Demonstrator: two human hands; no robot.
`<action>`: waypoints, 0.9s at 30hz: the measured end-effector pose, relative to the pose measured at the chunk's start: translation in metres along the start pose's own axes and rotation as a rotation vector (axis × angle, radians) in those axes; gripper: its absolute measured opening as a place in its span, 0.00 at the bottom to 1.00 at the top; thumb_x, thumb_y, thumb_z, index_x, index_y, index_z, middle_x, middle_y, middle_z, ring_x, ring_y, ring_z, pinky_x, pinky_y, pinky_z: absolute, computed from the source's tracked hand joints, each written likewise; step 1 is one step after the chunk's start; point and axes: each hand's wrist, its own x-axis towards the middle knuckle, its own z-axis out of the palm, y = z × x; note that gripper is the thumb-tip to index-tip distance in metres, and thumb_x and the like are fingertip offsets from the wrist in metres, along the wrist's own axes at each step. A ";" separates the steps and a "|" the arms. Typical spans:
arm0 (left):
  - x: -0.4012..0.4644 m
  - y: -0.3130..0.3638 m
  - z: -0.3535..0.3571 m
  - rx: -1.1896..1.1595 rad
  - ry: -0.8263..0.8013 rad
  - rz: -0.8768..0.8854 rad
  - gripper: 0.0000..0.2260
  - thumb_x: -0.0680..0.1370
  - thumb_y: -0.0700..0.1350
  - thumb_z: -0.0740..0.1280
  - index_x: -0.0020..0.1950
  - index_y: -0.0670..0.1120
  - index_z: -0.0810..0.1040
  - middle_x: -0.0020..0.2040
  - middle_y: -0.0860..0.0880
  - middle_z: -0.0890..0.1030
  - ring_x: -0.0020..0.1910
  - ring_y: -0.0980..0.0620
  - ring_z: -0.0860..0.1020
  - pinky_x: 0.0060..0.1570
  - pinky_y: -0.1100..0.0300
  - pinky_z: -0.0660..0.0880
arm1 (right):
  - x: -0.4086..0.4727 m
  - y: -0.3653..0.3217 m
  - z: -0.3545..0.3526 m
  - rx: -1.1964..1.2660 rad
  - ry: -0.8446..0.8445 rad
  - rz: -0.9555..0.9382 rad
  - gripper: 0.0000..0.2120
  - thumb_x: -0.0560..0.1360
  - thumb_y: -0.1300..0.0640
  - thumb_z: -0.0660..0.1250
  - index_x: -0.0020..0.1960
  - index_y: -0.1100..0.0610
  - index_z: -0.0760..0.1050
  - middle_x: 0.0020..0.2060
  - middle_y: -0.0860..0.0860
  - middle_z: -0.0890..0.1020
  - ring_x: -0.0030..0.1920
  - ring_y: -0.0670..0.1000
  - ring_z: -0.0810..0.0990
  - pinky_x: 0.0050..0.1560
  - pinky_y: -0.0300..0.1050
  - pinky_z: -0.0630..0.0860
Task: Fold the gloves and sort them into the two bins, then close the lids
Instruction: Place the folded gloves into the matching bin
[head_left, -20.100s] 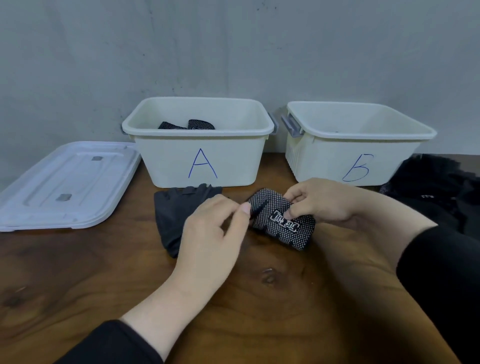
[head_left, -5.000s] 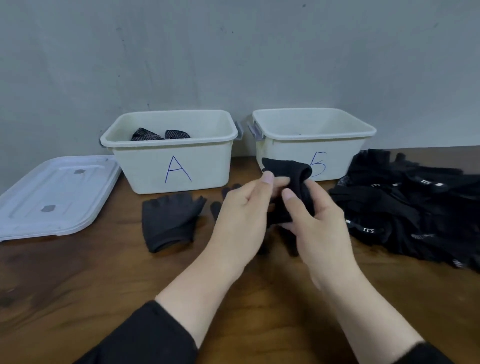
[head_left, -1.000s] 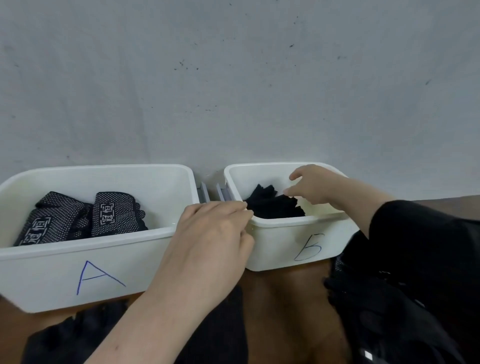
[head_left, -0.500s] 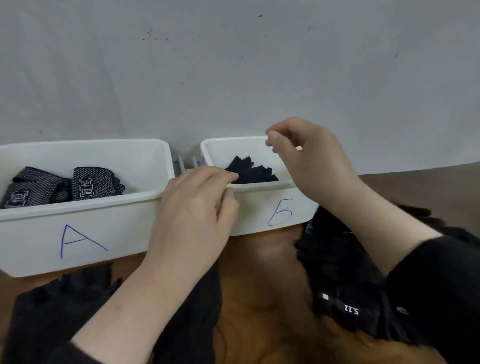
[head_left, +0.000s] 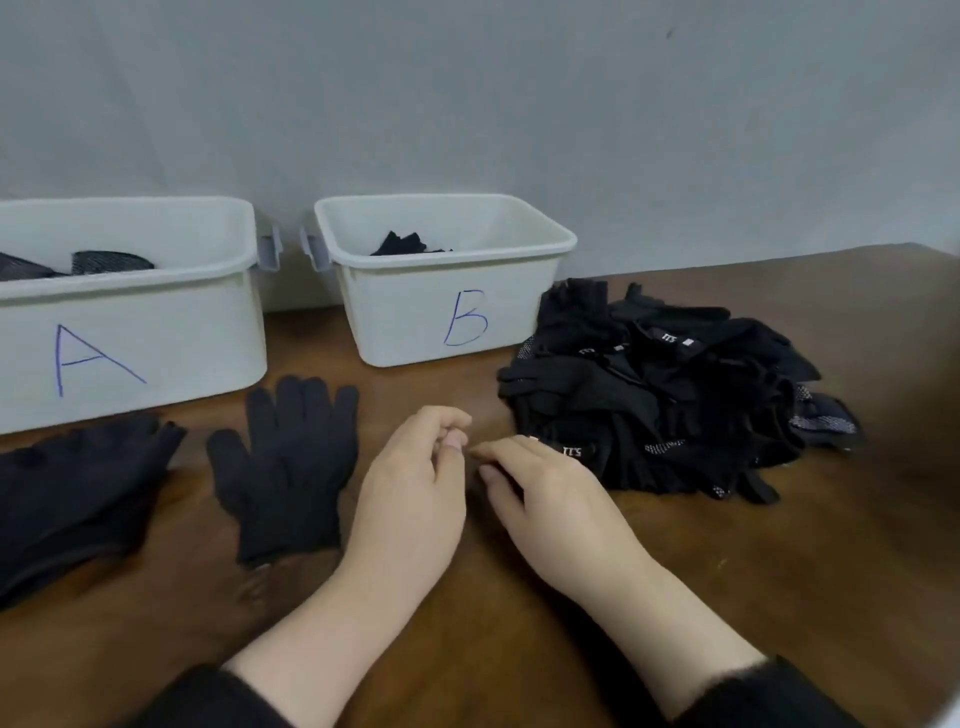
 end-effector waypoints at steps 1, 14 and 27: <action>-0.001 -0.003 0.000 0.040 -0.030 -0.004 0.10 0.84 0.46 0.58 0.59 0.57 0.76 0.54 0.62 0.79 0.55 0.63 0.76 0.50 0.72 0.69 | -0.002 0.001 -0.001 0.023 0.006 -0.005 0.12 0.83 0.54 0.61 0.62 0.51 0.78 0.53 0.44 0.81 0.53 0.46 0.80 0.54 0.46 0.78; -0.007 -0.005 -0.008 0.131 -0.142 0.006 0.10 0.83 0.50 0.61 0.63 0.58 0.77 0.53 0.64 0.77 0.54 0.67 0.74 0.50 0.74 0.68 | -0.005 0.051 -0.008 -0.334 0.111 0.142 0.11 0.77 0.54 0.73 0.59 0.52 0.83 0.57 0.46 0.82 0.57 0.53 0.81 0.72 0.57 0.65; -0.005 -0.009 -0.013 0.081 -0.063 0.100 0.10 0.83 0.51 0.61 0.63 0.58 0.77 0.53 0.64 0.77 0.54 0.66 0.74 0.51 0.72 0.72 | 0.003 0.015 -0.055 0.038 0.448 0.250 0.08 0.83 0.56 0.62 0.58 0.53 0.79 0.44 0.45 0.82 0.44 0.46 0.80 0.49 0.45 0.75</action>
